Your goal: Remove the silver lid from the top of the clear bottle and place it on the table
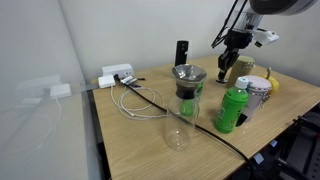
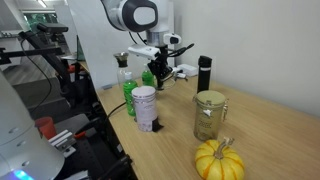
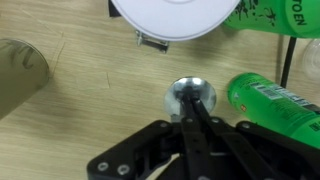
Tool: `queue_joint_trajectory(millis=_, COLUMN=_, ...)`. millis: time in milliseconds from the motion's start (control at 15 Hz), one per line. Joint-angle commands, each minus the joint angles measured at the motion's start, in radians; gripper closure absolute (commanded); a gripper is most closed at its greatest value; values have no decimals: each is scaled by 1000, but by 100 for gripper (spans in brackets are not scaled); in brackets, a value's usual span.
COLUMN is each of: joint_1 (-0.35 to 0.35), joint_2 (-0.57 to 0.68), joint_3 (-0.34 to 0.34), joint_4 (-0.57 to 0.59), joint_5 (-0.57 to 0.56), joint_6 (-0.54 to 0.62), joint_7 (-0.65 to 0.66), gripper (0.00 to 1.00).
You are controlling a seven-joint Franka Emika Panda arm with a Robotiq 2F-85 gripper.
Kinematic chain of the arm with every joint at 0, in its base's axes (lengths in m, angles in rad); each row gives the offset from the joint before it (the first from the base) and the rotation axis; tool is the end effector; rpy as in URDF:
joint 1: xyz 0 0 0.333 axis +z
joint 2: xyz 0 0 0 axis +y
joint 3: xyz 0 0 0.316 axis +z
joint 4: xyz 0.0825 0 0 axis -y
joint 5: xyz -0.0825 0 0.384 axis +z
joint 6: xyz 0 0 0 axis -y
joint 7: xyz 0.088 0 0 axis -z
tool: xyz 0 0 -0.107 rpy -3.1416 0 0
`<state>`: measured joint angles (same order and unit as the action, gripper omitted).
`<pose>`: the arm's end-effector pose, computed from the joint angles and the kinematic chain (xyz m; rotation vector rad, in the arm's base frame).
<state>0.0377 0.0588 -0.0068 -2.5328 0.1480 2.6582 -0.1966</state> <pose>0.4665 0.0102 0.2583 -3.0689 -0.1516 -0.1111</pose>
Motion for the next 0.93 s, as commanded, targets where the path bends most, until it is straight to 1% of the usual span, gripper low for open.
queue_joint_trajectory(millis=0, joint_1=-13, joint_2=0, joint_3=15, joint_4=1, joint_5=-3, joint_6=-2, joint_7=5, gripper=94)
queue_joint_trajectory(millis=333, joint_1=-9, joint_2=-3, joint_3=20, joint_4=1, joint_5=-3, joint_6=-2, joint_7=10, gripper=94)
queue_joint_trajectory(millis=400, joint_1=-9, joint_2=-3, joint_3=20, joint_4=1, joint_5=-3, joint_6=-2, joint_7=10, gripper=99)
queue_joint_trajectory(millis=467, joint_1=-13, joint_2=13, joint_3=27, joint_4=7, joint_5=61, joint_6=10, joint_7=-37, gripper=99)
queue_joint_trajectory(millis=600, joint_1=-21, joint_2=55, joint_3=20, joint_4=20, joint_5=61, joint_6=31, joint_7=-46, gripper=99)
queue_joint_trajectory(millis=867, joint_1=-67, joint_2=176, joint_3=39, joint_4=68, joint_5=126, joint_6=98, joint_7=-146, gripper=99)
